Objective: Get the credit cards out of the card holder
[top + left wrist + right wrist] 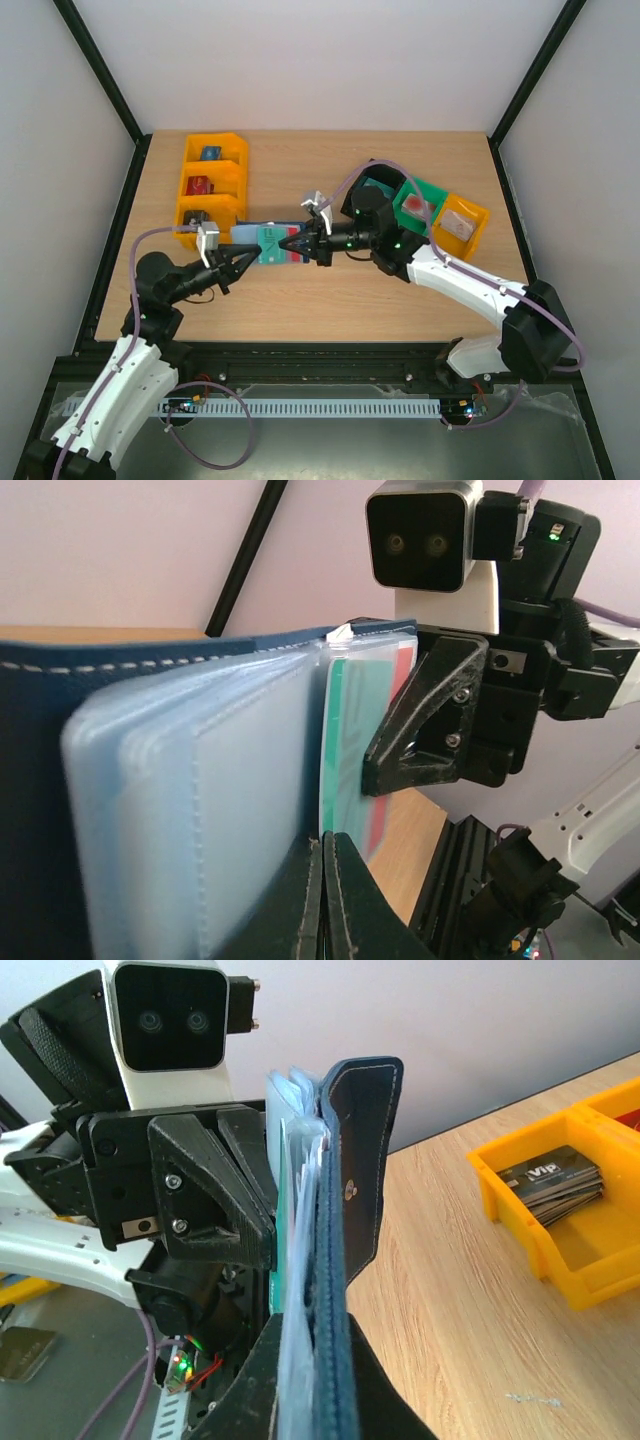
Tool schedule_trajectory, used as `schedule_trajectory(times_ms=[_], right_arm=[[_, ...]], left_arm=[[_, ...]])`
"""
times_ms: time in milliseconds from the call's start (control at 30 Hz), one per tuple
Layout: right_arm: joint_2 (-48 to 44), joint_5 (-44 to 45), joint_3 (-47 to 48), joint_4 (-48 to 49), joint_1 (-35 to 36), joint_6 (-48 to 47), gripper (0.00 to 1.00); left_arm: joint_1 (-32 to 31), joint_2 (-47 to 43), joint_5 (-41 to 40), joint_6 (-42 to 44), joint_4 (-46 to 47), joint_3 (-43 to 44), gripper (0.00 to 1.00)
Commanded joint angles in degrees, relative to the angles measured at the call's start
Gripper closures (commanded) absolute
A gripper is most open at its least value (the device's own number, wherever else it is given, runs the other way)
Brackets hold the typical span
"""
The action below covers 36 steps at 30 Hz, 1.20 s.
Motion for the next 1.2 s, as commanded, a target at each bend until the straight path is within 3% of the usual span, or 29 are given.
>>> schedule_trajectory(times_ms=[0,167,367,633,767,933,1033,1167], right_arm=[[-2.5,0.8,-0.5,-0.8,-1.1,-0.7,0.98],[-3.8,0.3,-1.8,-2.1,-4.4,0.7,0.98],[-3.7,-0.1,-1.5,-3.4,-4.6,1.1,0.98],[0.2,5.4,-1.6,-8.6,-7.2,5.8,0.98],[5.0,5.2,-2.1,-11.3,-7.1,9.4,0.98],[17.3,-5.5,-1.8,0.9,1.3,15.6,0.98],[23.7,-10.5,-0.7,9.9,2.7,22.8,0.98],[30.5,-6.5,2.9,4.4,1.8,23.3,0.94]], left_arm=[[0.7,-1.1,-1.6,4.2,-4.5,2.0,0.98],[1.2,-1.9,-3.7,7.6,-8.0,2.2,0.98],[1.3,-2.2,-1.5,4.8,-4.2,0.1,0.98],[1.4,-4.8,-9.1,5.4,-7.6,3.7,0.98],[1.6,-6.0,-10.7,4.3,-8.1,4.2,0.98],[1.8,-6.8,-12.0,2.6,-7.1,4.2,0.98],[2.0,-6.6,-11.9,1.1,-5.7,4.0,0.98],[2.0,-6.7,-12.4,1.2,-5.7,3.9,0.98]])
